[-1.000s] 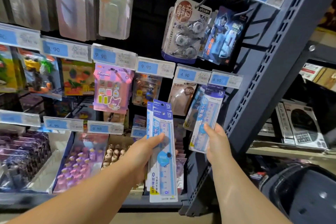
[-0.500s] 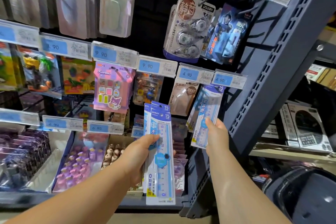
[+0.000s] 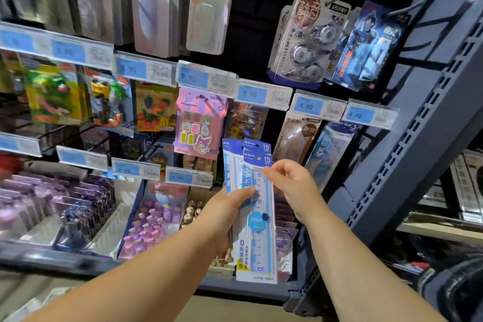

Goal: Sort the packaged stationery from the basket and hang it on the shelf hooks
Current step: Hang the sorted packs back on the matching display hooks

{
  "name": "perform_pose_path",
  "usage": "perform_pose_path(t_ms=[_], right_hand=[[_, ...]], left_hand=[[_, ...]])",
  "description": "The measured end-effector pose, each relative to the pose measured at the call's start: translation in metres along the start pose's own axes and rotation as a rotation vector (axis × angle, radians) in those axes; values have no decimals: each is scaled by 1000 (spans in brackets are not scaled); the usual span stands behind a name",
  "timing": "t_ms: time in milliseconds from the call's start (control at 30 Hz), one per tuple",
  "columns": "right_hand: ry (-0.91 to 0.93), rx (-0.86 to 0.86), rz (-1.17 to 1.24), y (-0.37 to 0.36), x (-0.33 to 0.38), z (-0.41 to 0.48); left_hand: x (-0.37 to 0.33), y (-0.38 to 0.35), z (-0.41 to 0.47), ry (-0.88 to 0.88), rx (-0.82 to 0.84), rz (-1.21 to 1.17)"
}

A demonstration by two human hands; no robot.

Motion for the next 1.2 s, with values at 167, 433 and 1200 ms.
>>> perform_pose_path(t_ms=[167, 433, 1200], right_hand=[[-36, 40, 46, -13, -8, 1], [-134, 119, 64, -31, -11, 2], [-281, 369, 220, -56, -29, -10]], left_hand=[[-5, 13, -1, -51, 1, 5], [-12, 18, -8, -86, 42, -31], [-8, 16, -13, -64, 1, -128]])
Point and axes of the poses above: each hand's wrist, its own z-axis towards the middle knuckle, its own y-axis out of the back of the hand, x = y × z, the point moved 10 cm from there along z, towards the middle knuckle, and after that the axes turned 1 degree about z, right-handed, at the moved point
